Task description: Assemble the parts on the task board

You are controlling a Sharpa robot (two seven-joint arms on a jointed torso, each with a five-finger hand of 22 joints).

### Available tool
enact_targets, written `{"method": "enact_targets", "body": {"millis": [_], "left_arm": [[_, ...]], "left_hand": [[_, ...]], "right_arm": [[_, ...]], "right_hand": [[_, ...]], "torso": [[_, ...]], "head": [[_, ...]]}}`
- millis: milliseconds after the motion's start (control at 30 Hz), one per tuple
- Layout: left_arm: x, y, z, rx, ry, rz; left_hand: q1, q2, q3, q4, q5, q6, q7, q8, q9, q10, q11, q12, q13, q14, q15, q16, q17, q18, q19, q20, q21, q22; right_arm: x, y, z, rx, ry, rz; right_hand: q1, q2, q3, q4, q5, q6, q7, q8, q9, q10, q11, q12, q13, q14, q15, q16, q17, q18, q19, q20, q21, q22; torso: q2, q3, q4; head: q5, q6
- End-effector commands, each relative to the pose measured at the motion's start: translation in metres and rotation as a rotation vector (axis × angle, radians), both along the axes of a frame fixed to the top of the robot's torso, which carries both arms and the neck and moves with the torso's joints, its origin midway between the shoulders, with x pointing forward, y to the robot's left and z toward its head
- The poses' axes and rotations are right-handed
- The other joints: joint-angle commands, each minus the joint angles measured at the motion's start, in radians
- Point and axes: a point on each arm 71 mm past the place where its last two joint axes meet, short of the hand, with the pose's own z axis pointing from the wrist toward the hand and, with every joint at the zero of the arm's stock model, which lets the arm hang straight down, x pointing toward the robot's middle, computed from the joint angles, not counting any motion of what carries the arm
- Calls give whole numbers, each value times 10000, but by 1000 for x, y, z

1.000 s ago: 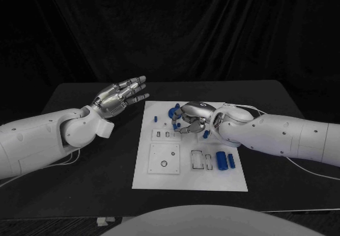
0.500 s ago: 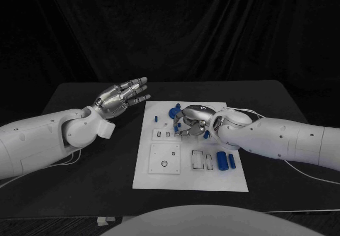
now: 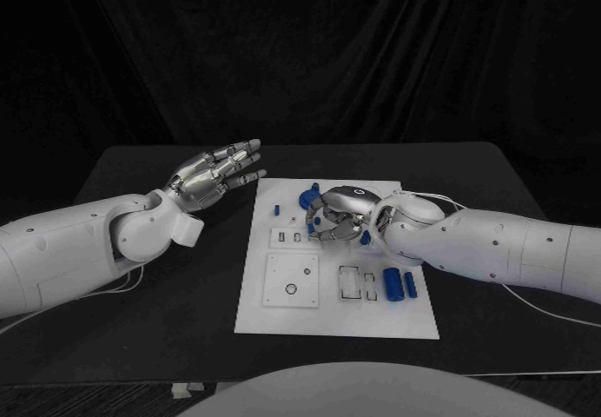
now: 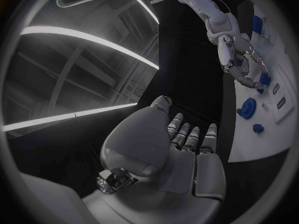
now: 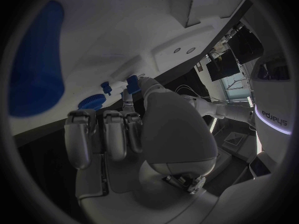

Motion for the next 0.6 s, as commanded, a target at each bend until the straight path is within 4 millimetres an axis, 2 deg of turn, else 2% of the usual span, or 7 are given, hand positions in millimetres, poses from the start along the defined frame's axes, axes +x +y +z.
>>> {"method": "enact_targets", "body": {"millis": [33, 467, 533, 567, 600], "left_arm": [[-1, -1, 0, -162, -18, -86], [0, -1, -1, -142, 13, -105], [0, -1, -1, -139, 16, -105], [0, -1, -1, -137, 18, -104], [0, -1, -1, -134, 19, -101]], "left_hand": [[-98, 24, 50, 1, 34, -16, -17, 22, 2, -32, -12, 5, -9, -1, -30, -32, -7, 108, -83, -10, -39, -17], [-100, 29, 59, 0, 34, -17, -22, 22, 2, -40, -22, 0, -11, -3, -41, -38, -9, 109, -85, -17, -41, -18], [-100, 29, 59, 0, 34, -17, -22, 22, 2, -40, -22, 0, -11, -3, -41, -38, -9, 109, -85, -17, -41, -18], [-100, 29, 59, 0, 34, -17, -22, 22, 2, -40, -22, 0, -11, -3, -41, -38, -9, 109, -85, -17, -41, -18], [-100, 29, 59, 0, 34, -17, -22, 22, 2, -40, -22, 0, -11, -3, -41, -38, -9, 109, -85, -17, -41, -18]], "right_arm": [[0, 0, -1, -82, -36, -59], [0, -2, -4, -307, 105, -22], [0, -2, -4, -313, 111, -13], [0, -2, -4, -316, 116, -8], [1, -1, -4, -320, 119, -4]], "right_hand": [[-131, -16, -64, -28, -74, 12, 56, -74, -29, 1059, 79, 26, 2633, 1047, 70, 26, 2635, -28, 946, 64, -43, 2567], [-259, -35, -153, -123, -718, 12, 59, -212, -162, 1059, 68, 26, 2633, 1047, 72, 26, 2635, -23, 937, 83, -59, 2560], [-295, -39, -185, -131, -916, -4, 57, -243, -190, 1059, 59, 26, 2633, 1047, 65, 26, 2635, -22, 934, 79, -63, 2558], [-343, -46, -232, -127, -1235, -24, 55, -273, -217, 1059, 48, 26, 2633, 1047, 56, 26, 2635, -22, 935, 73, -63, 2559], [-345, -43, -236, -129, -1272, -32, 55, -280, -223, 1059, 43, 26, 2633, 1047, 54, 26, 2635, -24, 939, 71, -56, 2562]], "torso": [[1, -2, 1], [1, -2, 0], [0, 0, -1], [0, 0, 1], [-1, 1, 1]], "head": [[-13, 2], [-36, 2], [-36, 2], [-38, 2], [-42, 2]]}}
